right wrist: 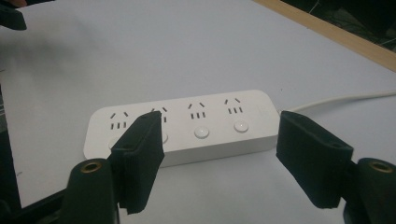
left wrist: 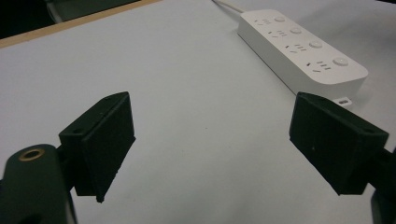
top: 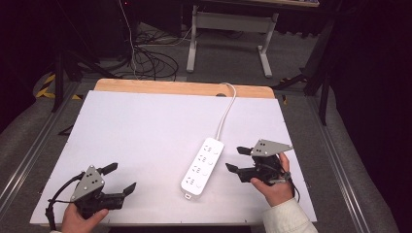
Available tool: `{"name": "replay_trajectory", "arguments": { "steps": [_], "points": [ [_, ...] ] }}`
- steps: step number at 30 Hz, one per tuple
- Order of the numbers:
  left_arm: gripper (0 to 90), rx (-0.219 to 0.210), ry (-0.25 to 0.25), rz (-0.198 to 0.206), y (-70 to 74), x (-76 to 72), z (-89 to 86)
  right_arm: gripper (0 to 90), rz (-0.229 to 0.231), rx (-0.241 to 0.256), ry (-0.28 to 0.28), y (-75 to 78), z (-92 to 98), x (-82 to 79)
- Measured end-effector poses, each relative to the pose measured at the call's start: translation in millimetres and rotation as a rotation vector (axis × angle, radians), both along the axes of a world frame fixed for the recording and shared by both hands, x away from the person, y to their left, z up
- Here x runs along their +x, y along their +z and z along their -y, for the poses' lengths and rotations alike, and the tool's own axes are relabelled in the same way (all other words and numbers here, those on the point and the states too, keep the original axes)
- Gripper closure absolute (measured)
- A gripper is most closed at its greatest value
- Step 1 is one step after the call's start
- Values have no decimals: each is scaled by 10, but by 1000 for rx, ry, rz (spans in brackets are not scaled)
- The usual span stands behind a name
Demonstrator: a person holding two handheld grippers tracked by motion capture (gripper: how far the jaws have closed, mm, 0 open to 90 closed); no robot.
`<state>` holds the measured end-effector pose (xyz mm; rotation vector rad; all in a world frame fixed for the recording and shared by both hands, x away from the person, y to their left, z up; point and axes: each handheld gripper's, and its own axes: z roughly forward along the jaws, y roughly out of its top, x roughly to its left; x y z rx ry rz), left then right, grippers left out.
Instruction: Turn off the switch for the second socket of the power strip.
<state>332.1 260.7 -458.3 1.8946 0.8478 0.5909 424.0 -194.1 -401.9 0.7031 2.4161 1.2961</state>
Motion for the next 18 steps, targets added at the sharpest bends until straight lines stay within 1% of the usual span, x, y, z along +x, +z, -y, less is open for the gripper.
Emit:
{"name": "replay_trajectory", "arguments": {
  "steps": [4, 8, 12, 18],
  "points": [
    [146, 5, -2, 2, 0, -1, 7, 328, -8, 0, 7, 19, -59, 50],
    [147, 7, -3, 2, 0, -2, 5, 333, -24, -34, 7, 44, -136, 104],
    [147, 3, -2, 0, -1, -2, 5, 333, -29, -58, 14, 69, -209, 151],
    [147, 8, -4, 5, 1, -2, 7, 336, -29, -70, 22, 78, -315, 218]
  ]
}}
